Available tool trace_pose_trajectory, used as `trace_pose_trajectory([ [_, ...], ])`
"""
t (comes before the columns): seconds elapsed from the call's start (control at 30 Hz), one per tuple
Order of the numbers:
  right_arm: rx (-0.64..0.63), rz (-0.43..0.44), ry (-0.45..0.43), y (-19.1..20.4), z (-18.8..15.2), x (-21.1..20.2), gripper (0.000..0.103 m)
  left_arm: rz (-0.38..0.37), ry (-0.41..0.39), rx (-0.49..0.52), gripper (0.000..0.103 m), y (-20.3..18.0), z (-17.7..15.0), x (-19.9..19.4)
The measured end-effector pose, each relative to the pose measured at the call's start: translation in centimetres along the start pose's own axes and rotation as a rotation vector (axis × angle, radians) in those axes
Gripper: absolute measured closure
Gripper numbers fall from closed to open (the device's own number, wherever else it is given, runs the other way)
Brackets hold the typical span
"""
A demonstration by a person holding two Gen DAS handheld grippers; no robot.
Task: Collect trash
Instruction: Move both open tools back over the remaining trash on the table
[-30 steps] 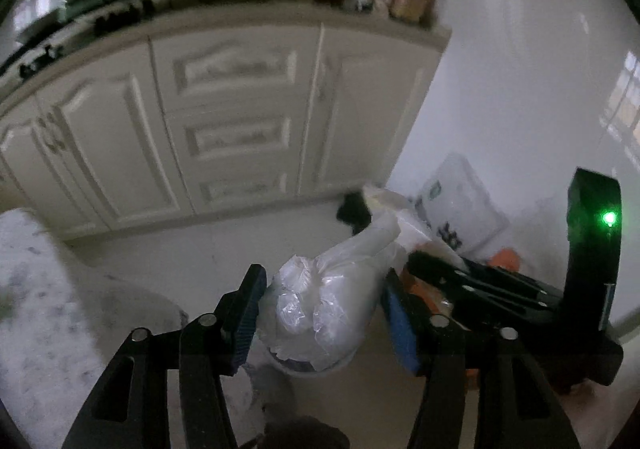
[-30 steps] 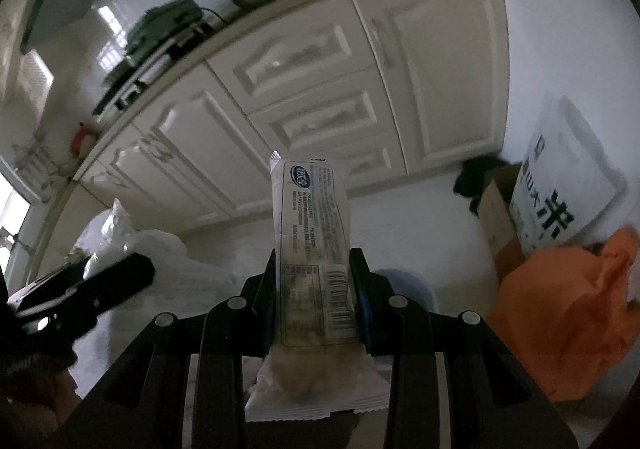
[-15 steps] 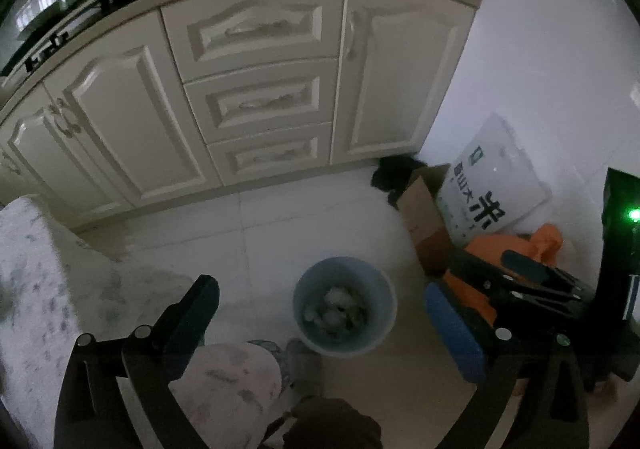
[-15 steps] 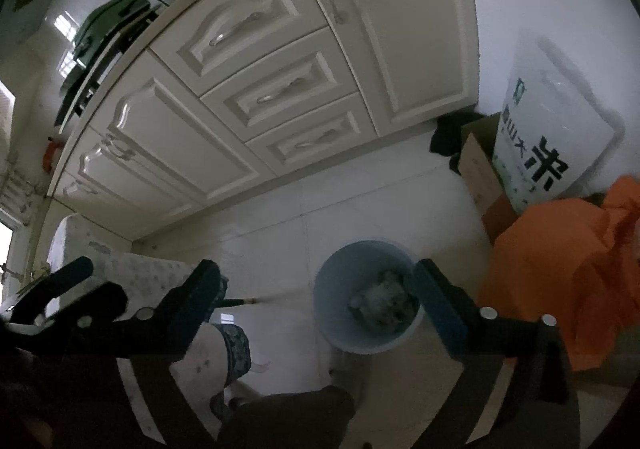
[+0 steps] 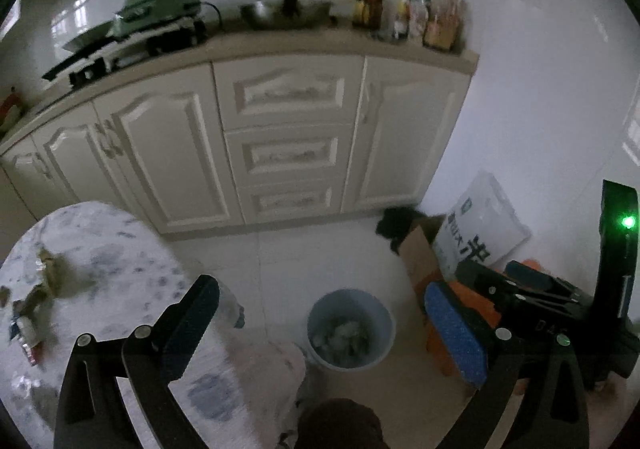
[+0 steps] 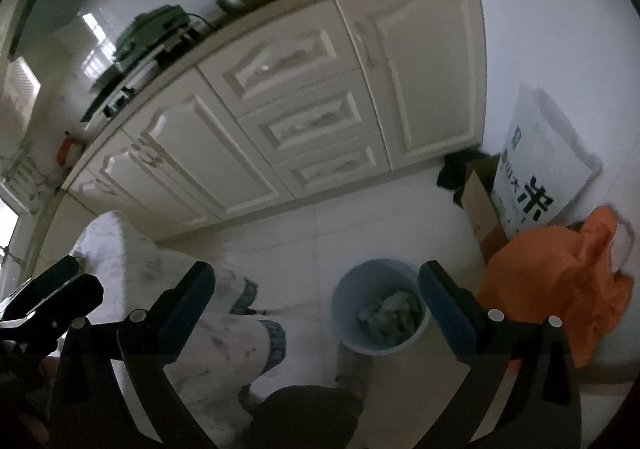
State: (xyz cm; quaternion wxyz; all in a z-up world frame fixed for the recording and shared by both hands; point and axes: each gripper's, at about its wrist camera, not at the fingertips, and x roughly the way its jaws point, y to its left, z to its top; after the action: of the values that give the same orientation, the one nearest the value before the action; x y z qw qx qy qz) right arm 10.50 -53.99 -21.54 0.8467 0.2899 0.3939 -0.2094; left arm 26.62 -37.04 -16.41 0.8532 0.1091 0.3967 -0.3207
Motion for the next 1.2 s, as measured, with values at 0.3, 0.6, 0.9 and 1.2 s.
trace_pose_trajectory([
  [0.3,-0.123,0.09,-0.084,8.6,-0.1,-5.5,0.0,0.037,-0.154,-0.106,0.001,5.3,-4.7,-12.6],
  [0.6,-0.27,0.186,-0.146,17.3,-1.4,-9.4,0.0,0.159,-0.299,-0.205,0.001,10.0,-9.5,-24.1],
  [0.9,-0.416,0.289,-0.181,25.6,-4.6,-12.6,0.0,0.297,-0.394,-0.278,0.001,12.8,-14.6,-31.9],
  [1.2,-0.54,0.345,-0.18,31.1,-7.9,-13.9,0.0,0.369,-0.4,-0.359,0.001,14.5,-19.8,-35.7],
])
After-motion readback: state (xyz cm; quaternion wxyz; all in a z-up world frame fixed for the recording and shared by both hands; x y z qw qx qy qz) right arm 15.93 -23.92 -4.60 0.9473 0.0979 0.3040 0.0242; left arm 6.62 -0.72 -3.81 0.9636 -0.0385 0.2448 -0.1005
